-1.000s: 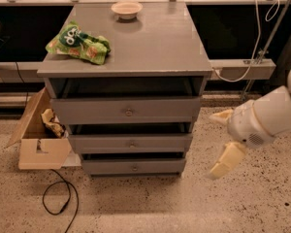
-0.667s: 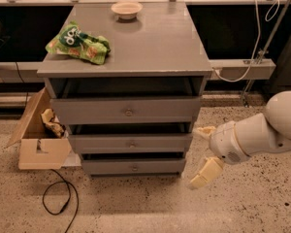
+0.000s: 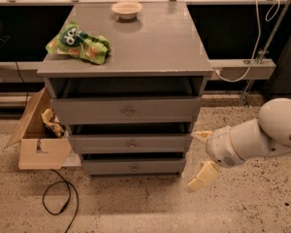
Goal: Open bottom drawer
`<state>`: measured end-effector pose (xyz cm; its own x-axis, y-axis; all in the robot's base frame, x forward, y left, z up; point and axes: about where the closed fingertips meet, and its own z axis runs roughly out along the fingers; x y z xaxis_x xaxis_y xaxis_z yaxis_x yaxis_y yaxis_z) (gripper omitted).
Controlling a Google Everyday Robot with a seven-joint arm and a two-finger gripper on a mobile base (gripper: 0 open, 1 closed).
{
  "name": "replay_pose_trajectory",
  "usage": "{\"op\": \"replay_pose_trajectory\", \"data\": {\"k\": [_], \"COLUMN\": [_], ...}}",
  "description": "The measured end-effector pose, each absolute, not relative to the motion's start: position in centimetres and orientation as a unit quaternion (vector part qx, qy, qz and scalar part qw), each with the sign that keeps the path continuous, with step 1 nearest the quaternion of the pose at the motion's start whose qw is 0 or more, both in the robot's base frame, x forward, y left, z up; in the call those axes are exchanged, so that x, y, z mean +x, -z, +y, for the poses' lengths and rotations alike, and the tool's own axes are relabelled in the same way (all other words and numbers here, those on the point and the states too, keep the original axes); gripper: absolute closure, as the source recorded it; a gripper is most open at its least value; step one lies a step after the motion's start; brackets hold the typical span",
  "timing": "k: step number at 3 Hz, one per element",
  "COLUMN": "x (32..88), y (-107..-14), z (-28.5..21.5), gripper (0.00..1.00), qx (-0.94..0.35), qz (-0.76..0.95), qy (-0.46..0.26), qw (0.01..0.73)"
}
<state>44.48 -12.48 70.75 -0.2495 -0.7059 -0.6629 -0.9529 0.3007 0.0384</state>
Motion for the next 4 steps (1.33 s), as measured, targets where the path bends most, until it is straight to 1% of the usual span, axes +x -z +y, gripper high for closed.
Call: {"op": "replay_pose_trajectory", "data": {"k": [1, 3, 4], "x": [46.2, 49.4, 49.4], "y": [-65.0, -49.1, -49.1], "z": [-11.5, -7.8, -7.8], "gripper": [0.00, 0.00, 0.00], "qx": [-0.575, -0.639, -0.639], "qz": [0.738, 0.679, 0.679], "qy": [-0.220, -0.238, -0.238], "qw": [0.277, 0.272, 0.272]}}
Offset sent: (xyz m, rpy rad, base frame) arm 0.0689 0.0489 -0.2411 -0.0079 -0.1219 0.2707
